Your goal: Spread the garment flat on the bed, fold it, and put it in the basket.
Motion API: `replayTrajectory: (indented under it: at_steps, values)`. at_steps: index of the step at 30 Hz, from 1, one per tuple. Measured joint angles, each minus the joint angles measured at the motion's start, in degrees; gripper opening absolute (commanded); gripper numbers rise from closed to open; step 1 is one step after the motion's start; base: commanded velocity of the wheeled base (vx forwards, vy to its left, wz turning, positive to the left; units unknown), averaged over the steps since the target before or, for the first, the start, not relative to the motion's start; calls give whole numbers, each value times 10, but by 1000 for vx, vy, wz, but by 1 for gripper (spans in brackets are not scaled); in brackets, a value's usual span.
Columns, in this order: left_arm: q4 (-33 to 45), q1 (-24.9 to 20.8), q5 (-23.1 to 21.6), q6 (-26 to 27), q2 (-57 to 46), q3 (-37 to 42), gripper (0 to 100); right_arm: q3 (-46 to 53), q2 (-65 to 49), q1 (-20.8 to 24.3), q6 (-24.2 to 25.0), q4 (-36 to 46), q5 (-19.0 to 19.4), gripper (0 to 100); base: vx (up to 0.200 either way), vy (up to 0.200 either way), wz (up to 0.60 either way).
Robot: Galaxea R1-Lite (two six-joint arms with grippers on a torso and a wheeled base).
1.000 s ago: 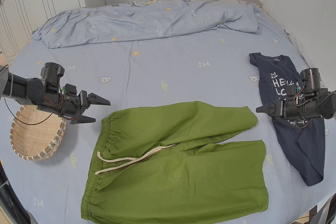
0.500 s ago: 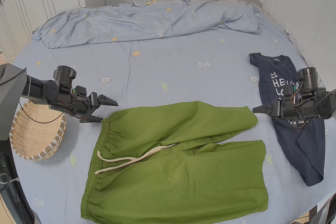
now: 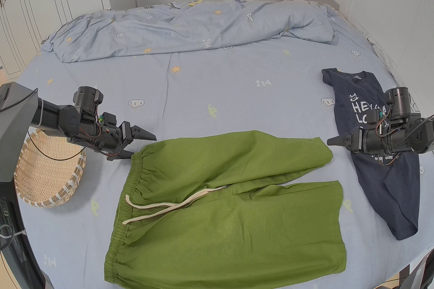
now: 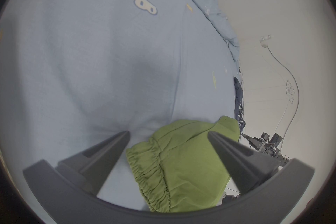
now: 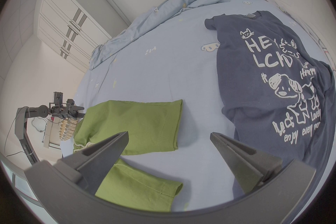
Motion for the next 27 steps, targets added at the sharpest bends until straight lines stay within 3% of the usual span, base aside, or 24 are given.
replayTrajectory:
  at_steps: [12,21,27]
  values:
    - [2,5,0,0,-7,1,0,0,1,0,0,0,0,100,0,0,0]
    - [0,7,-1,1,-82,32,0,0,1,-2,0,0,0,100,0,0,0]
    - [-8,21,-2,57,-122,60,0,0,0,-3,0,0,0,100,0,0,0]
